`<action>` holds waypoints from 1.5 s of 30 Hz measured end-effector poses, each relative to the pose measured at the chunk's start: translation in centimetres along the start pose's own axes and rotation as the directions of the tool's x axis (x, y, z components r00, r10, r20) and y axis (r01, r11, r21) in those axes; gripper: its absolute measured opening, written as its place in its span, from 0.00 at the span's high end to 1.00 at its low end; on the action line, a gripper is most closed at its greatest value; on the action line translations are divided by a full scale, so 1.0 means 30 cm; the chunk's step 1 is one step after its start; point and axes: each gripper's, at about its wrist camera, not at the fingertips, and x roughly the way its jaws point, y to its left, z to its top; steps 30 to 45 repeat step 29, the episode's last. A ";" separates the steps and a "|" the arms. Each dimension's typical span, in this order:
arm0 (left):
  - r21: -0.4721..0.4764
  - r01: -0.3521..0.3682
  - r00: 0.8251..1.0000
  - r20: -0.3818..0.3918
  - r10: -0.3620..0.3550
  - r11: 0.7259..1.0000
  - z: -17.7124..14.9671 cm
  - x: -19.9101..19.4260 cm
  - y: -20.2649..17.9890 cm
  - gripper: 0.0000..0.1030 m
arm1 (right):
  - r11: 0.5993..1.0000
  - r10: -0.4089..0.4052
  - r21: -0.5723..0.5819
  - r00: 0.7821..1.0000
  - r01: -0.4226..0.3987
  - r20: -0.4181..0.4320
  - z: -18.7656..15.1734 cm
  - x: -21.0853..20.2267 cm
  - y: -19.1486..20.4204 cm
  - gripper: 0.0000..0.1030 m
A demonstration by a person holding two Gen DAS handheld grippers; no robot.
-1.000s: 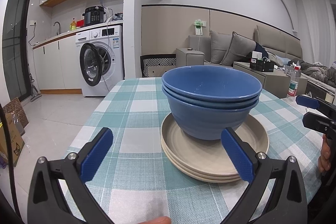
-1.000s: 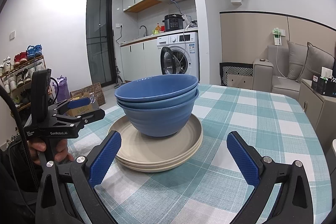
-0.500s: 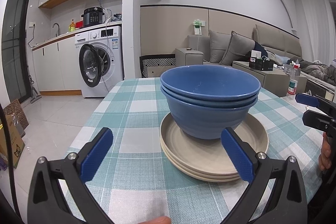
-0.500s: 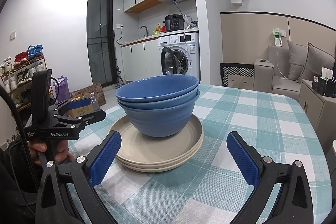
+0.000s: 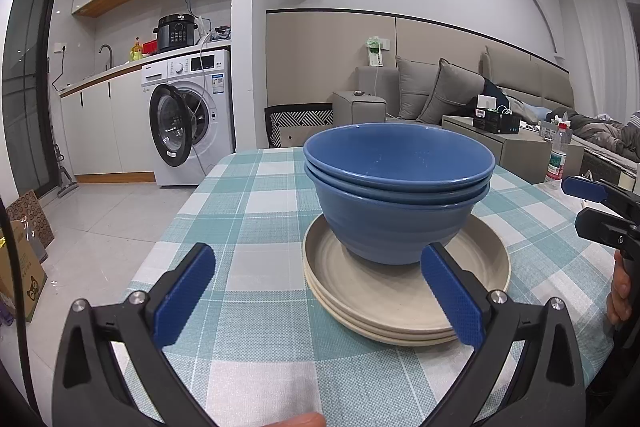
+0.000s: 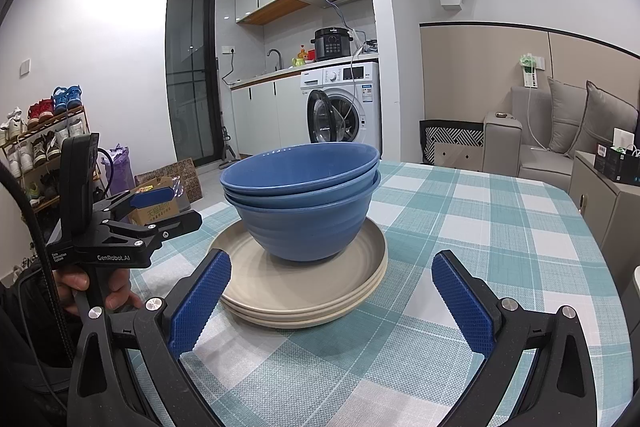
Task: Organize plates and bowls
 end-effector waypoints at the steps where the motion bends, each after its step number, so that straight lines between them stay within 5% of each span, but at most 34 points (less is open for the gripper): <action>1: 0.000 0.001 1.000 -0.001 -0.001 1.000 0.000 0.000 0.000 0.00 | 1.000 0.000 0.000 1.000 0.000 0.000 0.000 0.000 0.000 0.01; 45: 0.001 0.011 1.000 0.000 -0.011 1.000 -0.003 -0.002 -0.009 0.00 | 1.000 0.000 0.001 1.000 0.000 0.001 0.000 0.003 0.001 0.01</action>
